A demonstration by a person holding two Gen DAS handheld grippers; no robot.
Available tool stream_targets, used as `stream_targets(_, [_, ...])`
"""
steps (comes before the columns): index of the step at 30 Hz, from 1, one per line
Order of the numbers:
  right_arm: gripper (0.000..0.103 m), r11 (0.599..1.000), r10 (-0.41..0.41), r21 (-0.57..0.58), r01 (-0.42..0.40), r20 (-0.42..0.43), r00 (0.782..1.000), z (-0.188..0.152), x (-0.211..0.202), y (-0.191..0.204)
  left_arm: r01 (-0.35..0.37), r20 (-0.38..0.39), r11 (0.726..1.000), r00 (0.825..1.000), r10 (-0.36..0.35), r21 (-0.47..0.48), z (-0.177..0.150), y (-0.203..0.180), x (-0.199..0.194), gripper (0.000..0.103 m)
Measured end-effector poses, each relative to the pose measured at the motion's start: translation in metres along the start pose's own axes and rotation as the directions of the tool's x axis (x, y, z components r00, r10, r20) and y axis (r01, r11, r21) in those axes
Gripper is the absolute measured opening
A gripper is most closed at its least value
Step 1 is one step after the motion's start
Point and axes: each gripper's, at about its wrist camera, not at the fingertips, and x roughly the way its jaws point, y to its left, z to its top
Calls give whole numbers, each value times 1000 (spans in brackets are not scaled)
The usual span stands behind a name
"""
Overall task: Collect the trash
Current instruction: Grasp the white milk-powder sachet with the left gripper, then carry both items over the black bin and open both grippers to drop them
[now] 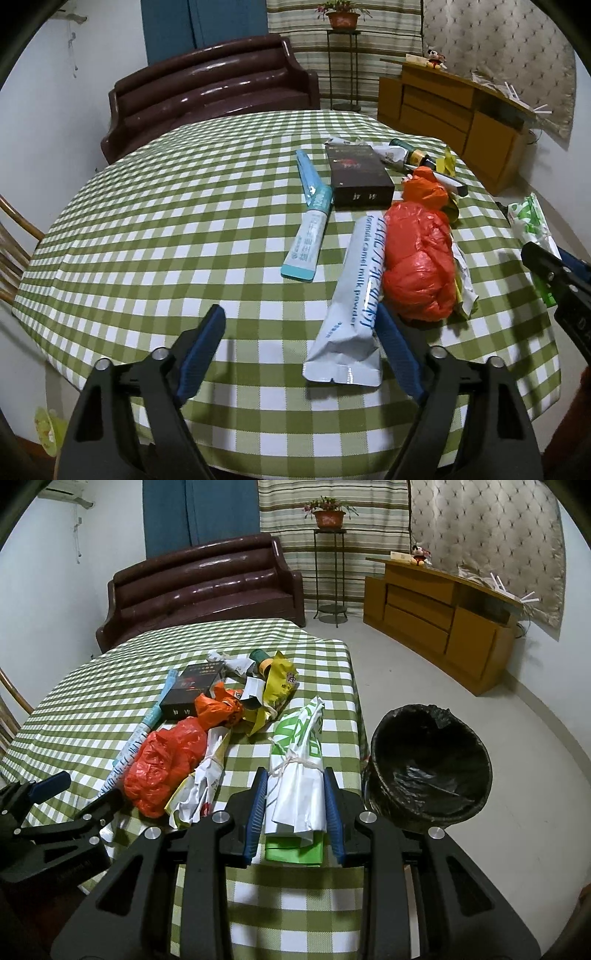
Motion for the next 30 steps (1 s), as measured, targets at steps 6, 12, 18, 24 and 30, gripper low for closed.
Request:
stream_targets(6, [29, 1000, -6, -2, 6, -7, 1000, -1, 2, 1, 39, 8, 998, 999, -40, 54, -2, -5, 6, 50])
stream_targets(12, [29, 1000, -9, -3, 9, -19, 1000, -2, 8, 1, 108, 2, 992, 994, -108, 60, -5, -5, 7, 32])
stream_targets(18, [29, 1000, -15, -2, 15, -13, 1000, -1, 7, -2, 83, 62, 994, 994, -88, 75, -3, -3, -8, 32])
stream_targets(24, [29, 999, -46, 14, 46, 13, 999, 3, 4, -15, 77, 132, 995, 988, -85, 62, 10, -1, -28, 31])
stream_targets(30, [29, 995, -97, 41, 95, 42, 994, 12, -2, -37, 121, 171, 989, 976, -134, 85, 29, -19, -39, 31])
